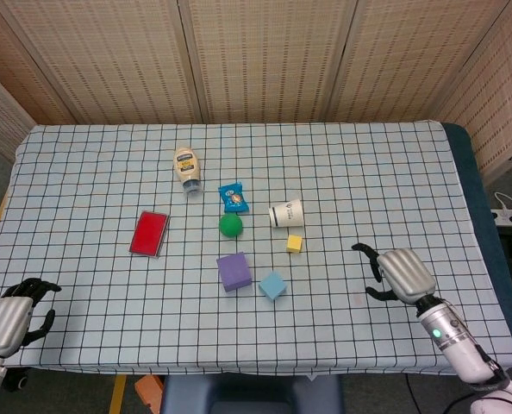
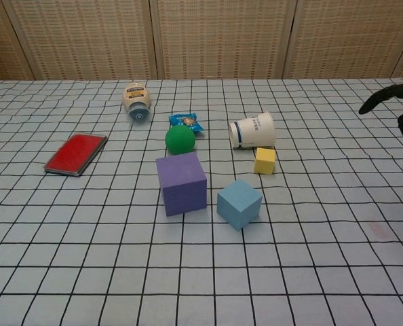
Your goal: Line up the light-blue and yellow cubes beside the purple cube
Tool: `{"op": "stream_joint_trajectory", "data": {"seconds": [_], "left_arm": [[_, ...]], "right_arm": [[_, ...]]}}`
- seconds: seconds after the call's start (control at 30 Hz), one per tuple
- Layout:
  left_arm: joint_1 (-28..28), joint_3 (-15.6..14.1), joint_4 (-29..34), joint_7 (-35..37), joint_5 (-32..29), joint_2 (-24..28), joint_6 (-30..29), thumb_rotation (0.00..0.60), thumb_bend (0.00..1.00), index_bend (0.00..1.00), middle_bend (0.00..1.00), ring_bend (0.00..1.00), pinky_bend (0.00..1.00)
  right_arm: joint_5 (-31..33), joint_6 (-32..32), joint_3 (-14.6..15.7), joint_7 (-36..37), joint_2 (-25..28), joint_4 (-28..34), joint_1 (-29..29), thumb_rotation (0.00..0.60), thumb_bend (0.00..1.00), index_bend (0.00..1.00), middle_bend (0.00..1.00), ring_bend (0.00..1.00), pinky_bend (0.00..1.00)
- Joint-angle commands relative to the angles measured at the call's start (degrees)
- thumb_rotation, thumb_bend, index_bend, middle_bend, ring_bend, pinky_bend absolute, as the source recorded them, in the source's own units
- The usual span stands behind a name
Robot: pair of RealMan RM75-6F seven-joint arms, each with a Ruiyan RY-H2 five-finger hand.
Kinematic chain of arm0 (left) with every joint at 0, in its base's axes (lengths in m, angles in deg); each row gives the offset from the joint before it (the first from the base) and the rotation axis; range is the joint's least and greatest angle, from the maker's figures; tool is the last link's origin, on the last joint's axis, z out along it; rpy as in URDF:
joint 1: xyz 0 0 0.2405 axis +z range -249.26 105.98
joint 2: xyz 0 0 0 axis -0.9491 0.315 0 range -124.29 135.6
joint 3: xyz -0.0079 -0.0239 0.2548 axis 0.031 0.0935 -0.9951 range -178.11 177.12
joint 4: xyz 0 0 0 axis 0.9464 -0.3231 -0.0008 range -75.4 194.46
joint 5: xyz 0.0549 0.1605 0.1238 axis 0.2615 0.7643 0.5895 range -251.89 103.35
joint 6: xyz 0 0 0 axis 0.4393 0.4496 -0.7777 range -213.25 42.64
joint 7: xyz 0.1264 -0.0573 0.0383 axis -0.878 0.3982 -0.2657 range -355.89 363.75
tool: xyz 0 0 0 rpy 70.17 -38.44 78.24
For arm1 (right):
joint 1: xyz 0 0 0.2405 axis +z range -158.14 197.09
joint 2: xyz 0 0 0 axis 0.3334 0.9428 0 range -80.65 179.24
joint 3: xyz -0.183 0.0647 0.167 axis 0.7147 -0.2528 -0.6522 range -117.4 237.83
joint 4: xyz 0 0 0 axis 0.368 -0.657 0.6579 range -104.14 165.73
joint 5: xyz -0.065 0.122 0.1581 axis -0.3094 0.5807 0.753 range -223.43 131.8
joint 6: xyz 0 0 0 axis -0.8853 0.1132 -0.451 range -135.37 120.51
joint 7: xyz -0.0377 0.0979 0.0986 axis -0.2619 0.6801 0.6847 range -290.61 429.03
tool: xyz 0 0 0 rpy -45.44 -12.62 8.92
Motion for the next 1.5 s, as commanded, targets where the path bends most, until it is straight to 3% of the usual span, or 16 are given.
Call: {"op": "stream_joint_trajectory", "data": {"seconds": [0.03,0.57,1.07,1.5], "left_arm": [[-0.1,0.0,0.1,0.3,-0.2,0.2,0.3,0.6,0.49,0.34,0.3,0.18,0.25],[0.0,0.2,0.9,1.8,-0.6,0.8,0.3,0.6,0.49,0.34,0.3,0.18,0.26],[0.4,0.2,1.1,2.5,0.4,1.1,-0.8,0.6,0.49,0.35,0.31,0.18,0.26],[0.5,0.1,1.3,2.5,0.7,1.2,-1.1,0.6,0.49,0.35,0.32,0.19,0.27]], "right_arm": [[0.7,-2.0,-0.3,0.2,-2.3,0.0,1.9,0.6,0.11,0.18,0.69,0.73,0.9],[4.3,-12.0,0.1,7.0,-9.0,-3.8,9.0,0.6,0.11,0.16,0.7,0.74,0.9],[6.5,-14.6,-0.5,10.0,-16.3,-11.2,13.0,0.6,0.1,0.14,0.71,0.75,0.91],[5.3,-15.5,-0.9,16.8,-21.6,-17.6,14.9,0.6,0.1,0.23,0.73,0.77,0.93]]}}
